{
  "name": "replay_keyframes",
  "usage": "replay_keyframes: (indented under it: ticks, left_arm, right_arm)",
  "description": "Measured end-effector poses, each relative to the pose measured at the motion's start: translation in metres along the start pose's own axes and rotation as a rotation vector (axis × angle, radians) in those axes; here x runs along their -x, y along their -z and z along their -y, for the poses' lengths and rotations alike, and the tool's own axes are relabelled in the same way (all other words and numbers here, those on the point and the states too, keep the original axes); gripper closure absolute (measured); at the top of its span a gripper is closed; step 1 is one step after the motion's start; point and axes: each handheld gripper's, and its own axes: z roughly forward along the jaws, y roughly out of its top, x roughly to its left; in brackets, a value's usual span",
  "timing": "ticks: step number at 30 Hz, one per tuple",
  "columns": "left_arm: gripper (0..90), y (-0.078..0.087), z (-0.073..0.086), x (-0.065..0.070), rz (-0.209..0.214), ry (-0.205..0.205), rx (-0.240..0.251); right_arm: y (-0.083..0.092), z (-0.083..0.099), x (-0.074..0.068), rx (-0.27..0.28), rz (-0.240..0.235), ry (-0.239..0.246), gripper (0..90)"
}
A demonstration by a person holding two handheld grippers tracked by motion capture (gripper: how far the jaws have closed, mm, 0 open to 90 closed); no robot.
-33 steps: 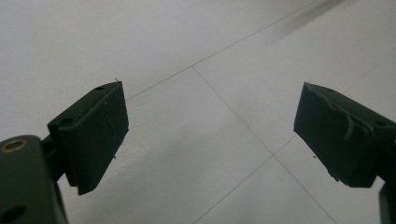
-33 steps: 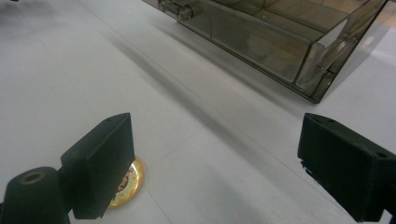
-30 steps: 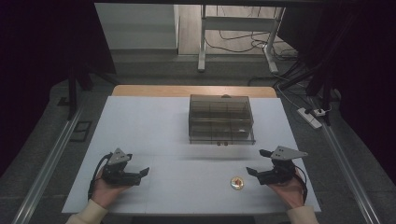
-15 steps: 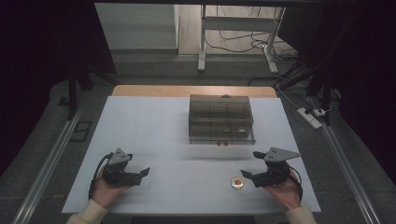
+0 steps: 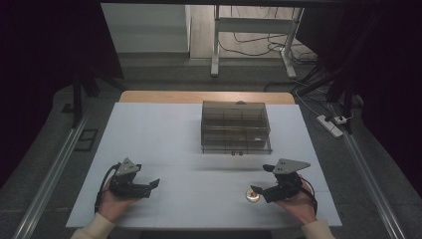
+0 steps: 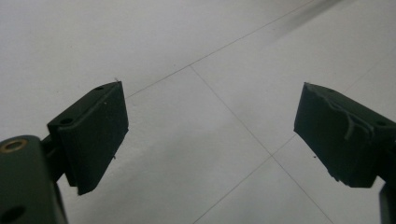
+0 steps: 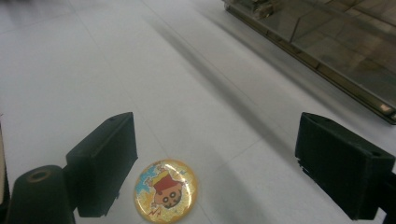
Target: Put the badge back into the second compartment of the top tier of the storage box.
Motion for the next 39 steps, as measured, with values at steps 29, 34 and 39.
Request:
replay_keyframes:
  ticks: [29,34,39]
  left_arm:
    - [9.8,0.000,0.001,0.001,0.007,-0.003,-0.004]
    - [10.0,0.000,0.001,0.000,0.009,0.000,-0.006]
    - [10.2,0.000,0.001,0.000,0.010,-0.001,-0.007]
  right_arm:
    - [-0.023,0.000,-0.014,-0.204,-0.065,0.082,13.3]
    - [-0.027,0.001,-0.016,-0.248,-0.072,0.101,14.5]
    - [-0.029,0.001,-0.018,-0.277,-0.078,0.118,15.2]
